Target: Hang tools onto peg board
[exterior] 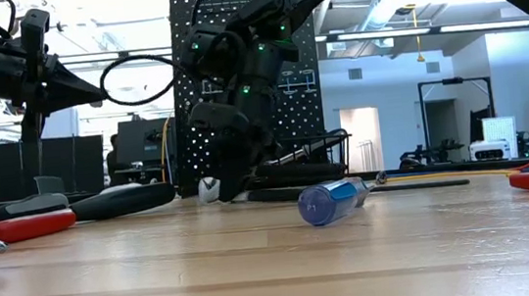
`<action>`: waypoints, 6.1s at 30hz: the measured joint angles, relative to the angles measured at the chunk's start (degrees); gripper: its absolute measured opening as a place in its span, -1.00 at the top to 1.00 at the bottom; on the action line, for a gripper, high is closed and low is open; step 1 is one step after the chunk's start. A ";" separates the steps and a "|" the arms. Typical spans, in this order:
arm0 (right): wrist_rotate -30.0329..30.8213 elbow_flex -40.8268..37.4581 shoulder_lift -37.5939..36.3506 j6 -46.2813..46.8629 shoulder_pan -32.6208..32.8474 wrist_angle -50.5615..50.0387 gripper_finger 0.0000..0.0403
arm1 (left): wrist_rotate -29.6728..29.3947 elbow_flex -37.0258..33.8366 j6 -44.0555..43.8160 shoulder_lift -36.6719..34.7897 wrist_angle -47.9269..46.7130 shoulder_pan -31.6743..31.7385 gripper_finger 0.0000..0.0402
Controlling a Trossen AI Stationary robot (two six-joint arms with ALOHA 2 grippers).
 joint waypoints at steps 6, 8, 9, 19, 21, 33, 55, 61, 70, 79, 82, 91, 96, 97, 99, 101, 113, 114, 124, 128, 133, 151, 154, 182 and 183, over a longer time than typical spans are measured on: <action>-0.06 -0.11 -3.55 0.22 -0.65 -1.33 0.71 | 0.00 0.01 0.02 0.00 -0.02 0.01 1.00; 0.68 -0.04 -5.55 0.15 -0.36 -2.69 0.71 | 0.00 0.00 0.02 0.00 -0.02 0.01 1.00; 1.80 -0.04 -6.72 0.15 -0.11 -3.22 0.71 | 0.00 0.00 0.02 0.00 -0.02 0.01 1.00; 22.13 0.15 -20.53 -9.97 1.32 -9.11 0.71 | -0.04 0.00 0.02 0.00 -0.02 0.01 1.00; 26.92 0.18 -22.46 -14.80 1.07 -7.95 0.71 | -0.02 0.00 0.02 0.00 -0.02 0.01 1.00; 35.83 0.29 -18.14 -43.11 -3.69 2.30 0.71 | -0.07 0.00 0.02 0.00 -0.02 0.03 1.00; 38.82 0.29 -8.10 -50.23 -5.28 3.62 0.57 | -0.02 0.02 0.56 0.00 0.07 0.03 1.00; 37.55 0.29 -8.10 -50.06 -6.50 3.58 0.55 | -0.02 0.02 0.47 0.00 0.13 0.03 1.00; 32.87 0.29 -8.10 -45.02 -7.08 3.41 0.50 | -0.02 0.02 0.47 0.00 0.16 0.03 1.00; 33.01 0.31 -8.19 -42.66 -7.03 3.93 -0.05 | 0.00 0.02 0.63 -0.02 0.18 0.03 1.00; 33.82 0.31 -8.62 -41.27 -6.90 3.67 -0.19 | 0.00 0.05 0.63 0.00 0.10 0.03 1.00; 33.03 5.21 -11.76 -29.96 -4.91 -0.54 -0.20 | -0.01 0.07 2.00 -0.02 0.23 0.03 1.00; 30.23 5.49 -16.07 -16.07 -2.68 -1.81 -0.12 | -0.05 0.09 2.33 0.00 0.29 0.03 1.00; 30.02 5.35 -17.32 -13.93 -2.16 -2.12 -0.10 | -0.04 0.07 2.33 0.00 0.29 0.03 1.00; 30.01 5.14 -18.96 -10.93 -0.79 -2.44 -0.07 | -0.07 0.08 2.44 -0.02 0.31 0.03 1.00; 29.98 5.14 -20.03 -9.41 0.58 -3.09 -0.04 | -0.07 0.07 2.81 0.00 0.33 0.03 1.00; 25.29 5.03 -20.97 0.17 7.34 -8.21 0.01 | -0.99 0.07 2.44 -0.01 0.43 0.03 1.00; 25.30 5.03 -20.97 1.57 7.78 -8.48 0.01 | -0.97 0.08 2.21 0.00 0.44 0.03 1.00; 25.31 -13.97 -28.34 22.97 12.81 -1.23 0.05 | 4.11 1.76 1.78 -0.04 -0.22 0.03 1.00; 25.36 -21.59 -33.05 32.08 14.64 7.25 0.07 | 5.07 1.89 2.07 -0.04 -0.33 0.03 1.00; 28.04 -25.98 -37.10 37.94 14.86 10.80 0.07 | 5.07 1.92 0.93 -0.04 -0.80 0.03 1.00; 9.51 -51.93 -50.39 31.49 10.73 29.29 0.07 | 10.66 19.81 4.28 20.61 -29.81 0.03 1.00; 8.10 -52.02 -50.39 26.20 8.37 29.35 0.07 | 13.91 23.60 -3.17 29.09 -35.15 0.03 1.00; 1.33 -52.04 -50.37 13.35 3.79 31.74 0.07 | 42.49 22.34 -34.97 59.65 -40.46 -8.71 -0.05; 1.33 -52.04 -50.37 12.84 3.79 31.72 0.07 | 42.12 21.83 -35.45 59.65 -40.10 -8.93 -0.05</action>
